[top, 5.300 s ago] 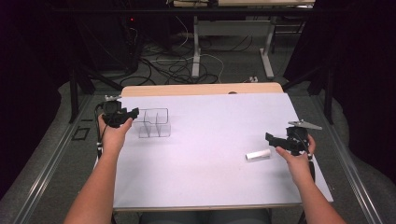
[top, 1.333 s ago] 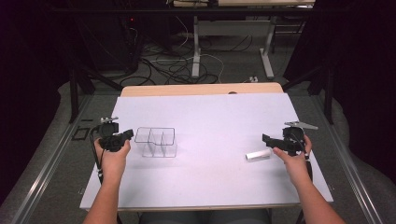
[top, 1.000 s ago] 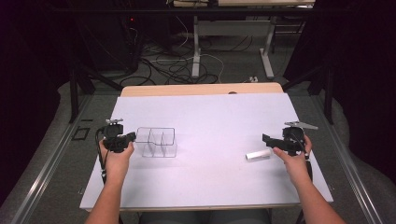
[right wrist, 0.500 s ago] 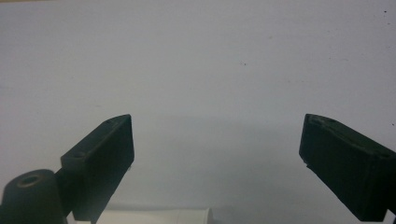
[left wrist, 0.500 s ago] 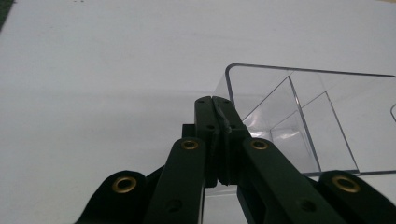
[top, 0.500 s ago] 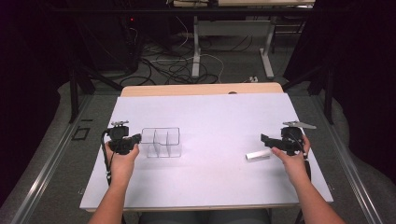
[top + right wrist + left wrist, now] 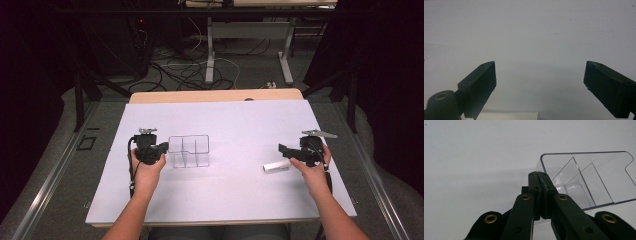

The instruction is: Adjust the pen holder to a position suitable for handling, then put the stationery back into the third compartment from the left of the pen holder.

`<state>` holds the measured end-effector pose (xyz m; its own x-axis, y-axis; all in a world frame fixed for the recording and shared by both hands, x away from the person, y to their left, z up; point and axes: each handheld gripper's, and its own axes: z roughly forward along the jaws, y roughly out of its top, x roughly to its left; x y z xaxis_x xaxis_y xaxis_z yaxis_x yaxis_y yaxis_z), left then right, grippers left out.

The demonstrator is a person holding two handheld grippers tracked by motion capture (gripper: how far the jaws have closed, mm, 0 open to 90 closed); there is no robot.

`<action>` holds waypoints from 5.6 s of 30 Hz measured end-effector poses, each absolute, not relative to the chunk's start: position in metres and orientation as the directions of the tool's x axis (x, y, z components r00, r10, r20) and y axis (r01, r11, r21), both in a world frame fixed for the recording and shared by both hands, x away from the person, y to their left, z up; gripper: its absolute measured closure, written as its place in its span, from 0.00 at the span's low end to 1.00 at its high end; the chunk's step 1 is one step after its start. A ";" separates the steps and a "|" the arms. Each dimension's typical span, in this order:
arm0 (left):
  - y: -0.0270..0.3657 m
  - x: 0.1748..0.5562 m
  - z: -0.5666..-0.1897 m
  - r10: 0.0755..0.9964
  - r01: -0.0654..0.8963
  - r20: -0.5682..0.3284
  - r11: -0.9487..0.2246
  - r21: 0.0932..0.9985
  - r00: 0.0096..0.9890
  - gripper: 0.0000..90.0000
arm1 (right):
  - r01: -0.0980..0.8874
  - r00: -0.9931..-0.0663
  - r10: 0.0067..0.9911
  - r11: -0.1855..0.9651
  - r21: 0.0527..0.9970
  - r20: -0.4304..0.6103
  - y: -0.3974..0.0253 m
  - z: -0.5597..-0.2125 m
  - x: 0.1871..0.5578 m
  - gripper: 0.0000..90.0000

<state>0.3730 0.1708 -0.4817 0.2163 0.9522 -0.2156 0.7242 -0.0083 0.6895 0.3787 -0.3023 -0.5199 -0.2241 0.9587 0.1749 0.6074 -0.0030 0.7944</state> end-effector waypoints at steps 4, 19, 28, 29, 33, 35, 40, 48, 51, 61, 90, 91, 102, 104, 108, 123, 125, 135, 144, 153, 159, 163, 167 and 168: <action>0.160 0.377 -0.482 0.947 0.724 -0.217 -0.022 0.689 0.235 1.00 | 0.605 -0.223 0.958 -0.007 0.796 0.178 -0.301 -0.520 0.378 0.12; 0.140 0.384 -0.482 0.934 0.722 -0.224 -0.050 0.690 0.279 1.00 | 0.602 -0.227 0.958 -0.004 0.799 0.175 -0.302 -0.520 0.378 0.12; 0.148 0.382 -0.479 0.921 0.719 -0.239 -0.060 0.692 0.307 0.95 | 0.603 -0.234 0.956 -0.002 0.798 0.179 -0.302 -0.520 0.377 0.16; 0.150 0.381 -0.478 0.918 0.719 -0.239 -0.067 0.692 0.316 0.94 | 0.602 -0.236 0.955 0.000 0.799 0.178 -0.303 -0.520 0.376 0.16; 0.155 0.377 -0.477 0.908 0.707 -0.250 -0.067 0.704 0.335 0.88 | 0.594 -0.248 0.953 0.009 0.804 0.172 -0.302 -0.519 0.376 0.16; 0.158 0.375 -0.476 0.908 0.704 -0.245 -0.073 0.706 0.340 0.86 | 0.592 -0.251 0.953 0.012 0.806 0.170 -0.302 -0.518 0.376 0.16; 0.166 0.370 -0.479 0.898 0.690 -0.255 -0.071 0.720 0.359 0.77 | 0.593 -0.252 0.952 0.012 0.805 0.171 -0.301 -0.516 0.375 0.18; 0.177 0.366 -0.485 0.886 0.673 -0.275 -0.056 0.738 0.374 0.62 | 0.587 -0.284 0.948 0.056 0.807 0.141 -0.298 -0.516 0.374 0.19; 0.181 0.365 -0.488 0.887 0.657 -0.262 -0.060 0.752 0.381 0.56 | 0.585 -0.290 0.947 0.062 0.808 0.137 -0.298 -0.516 0.374 0.19; 0.195 0.358 -0.499 0.895 0.618 -0.194 -0.108 0.779 0.401 0.38 | 0.574 -0.315 0.943 0.097 0.813 0.110 -0.295 -0.514 0.373 0.16; 0.196 0.341 -0.508 0.877 0.591 -0.179 -0.138 0.795 0.446 0.06 | 0.406 -0.654 0.718 0.599 0.691 -0.238 -0.279 -0.492 0.368 0.48; 0.196 0.341 -0.508 0.878 0.586 -0.164 -0.151 0.796 0.449 0.06 | 0.389 -0.672 0.694 0.628 0.674 -0.259 -0.278 -0.491 0.369 0.48; 0.198 0.340 -0.513 0.882 0.595 -0.173 -0.140 0.792 0.438 0.16 | 0.181 -0.810 0.395 0.871 0.456 -0.434 -0.264 -0.497 0.373 0.48; 0.198 0.340 -0.514 0.881 0.592 -0.170 -0.143 0.793 0.441 0.16 | 0.167 -0.827 0.363 0.887 0.430 -0.430 -0.261 -0.498 0.373 0.47; 0.198 0.340 -0.514 0.880 0.595 -0.167 -0.150 0.790 0.444 0.16 | 0.101 -0.862 0.268 0.922 0.373 -0.430 -0.255 -0.498 0.374 0.47; 0.198 0.342 -0.516 0.881 0.604 -0.174 -0.147 0.784 0.440 0.11 | -0.057 -0.937 0.003 0.985 0.163 -0.350 -0.248 -0.500 0.379 0.58; 0.198 0.342 -0.517 0.882 0.598 -0.173 -0.142 0.789 0.437 0.10 | -0.068 -0.940 -0.013 0.986 0.151 -0.340 -0.247 -0.501 0.379 0.60; 0.201 0.344 -0.519 0.891 0.595 -0.158 -0.144 0.791 0.426 0.03 | -0.115 -0.944 -0.079 0.989 0.095 -0.319 -0.249 -0.507 0.383 0.62; 0.200 0.344 -0.520 0.888 0.580 -0.130 -0.171 0.797 0.441 0.00 | -0.133 -0.942 -0.115 0.990 0.038 -0.316 -0.251 -0.517 0.387 0.62; 0.200 0.344 -0.522 0.889 0.580 -0.135 -0.164 0.798 0.437 0.00 | -0.145 -0.939 -0.127 0.989 0.033 -0.320 -0.251 -0.526 0.390 0.65; 0.200 0.344 -0.522 0.886 0.582 -0.143 -0.161 0.797 0.441 0.00 | -0.156 -0.940 -0.140 0.987 0.029 -0.313 -0.250 -0.527 0.391 0.67; 0.200 0.344 -0.522 0.885 0.583 -0.146 -0.160 0.796 0.442 0.00 | -0.171 -0.940 -0.158 0.985 0.017 -0.303 -0.250 -0.527 0.391 0.71; 0.199 0.344 -0.522 0.883 0.583 -0.147 -0.161 0.796 0.445 0.00 | -0.176 -0.936 -0.159 0.984 0.025 -0.315 -0.250 -0.528 0.389 0.74; 0.199 0.344 -0.522 0.882 0.585 -0.147 -0.164 0.794 0.447 0.00 | -0.187 -0.932 -0.173 0.982 0.013 -0.319 -0.249 -0.527 0.389 0.74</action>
<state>0.3442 0.1993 -0.5220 0.4472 0.8823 -0.1468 0.5852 -0.1645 0.7940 0.3892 -0.2493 -0.5274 -0.9319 -0.1732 -0.3188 -0.1870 0.9823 0.0128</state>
